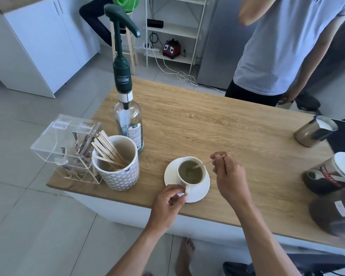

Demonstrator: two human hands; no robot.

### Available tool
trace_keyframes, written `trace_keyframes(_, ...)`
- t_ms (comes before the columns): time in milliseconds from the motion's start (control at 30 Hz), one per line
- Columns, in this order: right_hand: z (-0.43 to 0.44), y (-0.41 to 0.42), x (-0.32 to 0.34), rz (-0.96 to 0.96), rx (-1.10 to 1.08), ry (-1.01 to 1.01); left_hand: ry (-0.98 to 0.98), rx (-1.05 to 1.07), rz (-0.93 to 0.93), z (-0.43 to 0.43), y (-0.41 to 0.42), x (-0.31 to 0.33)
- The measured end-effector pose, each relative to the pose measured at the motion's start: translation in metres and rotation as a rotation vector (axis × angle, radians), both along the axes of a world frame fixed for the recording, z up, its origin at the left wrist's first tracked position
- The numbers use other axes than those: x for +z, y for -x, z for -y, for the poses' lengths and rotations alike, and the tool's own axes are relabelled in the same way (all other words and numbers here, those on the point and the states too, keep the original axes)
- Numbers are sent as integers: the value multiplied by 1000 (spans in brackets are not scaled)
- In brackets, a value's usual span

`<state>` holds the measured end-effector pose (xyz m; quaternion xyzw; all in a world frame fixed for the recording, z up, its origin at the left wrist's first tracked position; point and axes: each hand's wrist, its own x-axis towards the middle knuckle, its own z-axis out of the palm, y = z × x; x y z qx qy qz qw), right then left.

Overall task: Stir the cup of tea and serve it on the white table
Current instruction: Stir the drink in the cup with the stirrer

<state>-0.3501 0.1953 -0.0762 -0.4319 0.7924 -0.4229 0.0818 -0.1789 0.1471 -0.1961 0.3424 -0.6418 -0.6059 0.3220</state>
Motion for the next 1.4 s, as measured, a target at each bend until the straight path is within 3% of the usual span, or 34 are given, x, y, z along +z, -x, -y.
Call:
trace_keyframes(700,-1,6,-2,43,-20,-20,-20,0,13,1,-1,2)
trace_keyframes(967,-4,5,4,-15,32,-13,-53,13,-22,0,0,8)
trace_keyframes(1133,-2,-8,4,21,207,-40,-60,6,-12,0,1,6)
trace_keyframes(1400,-6,13,8,-43,32,-62,-45,5,-5,-1,1,7)
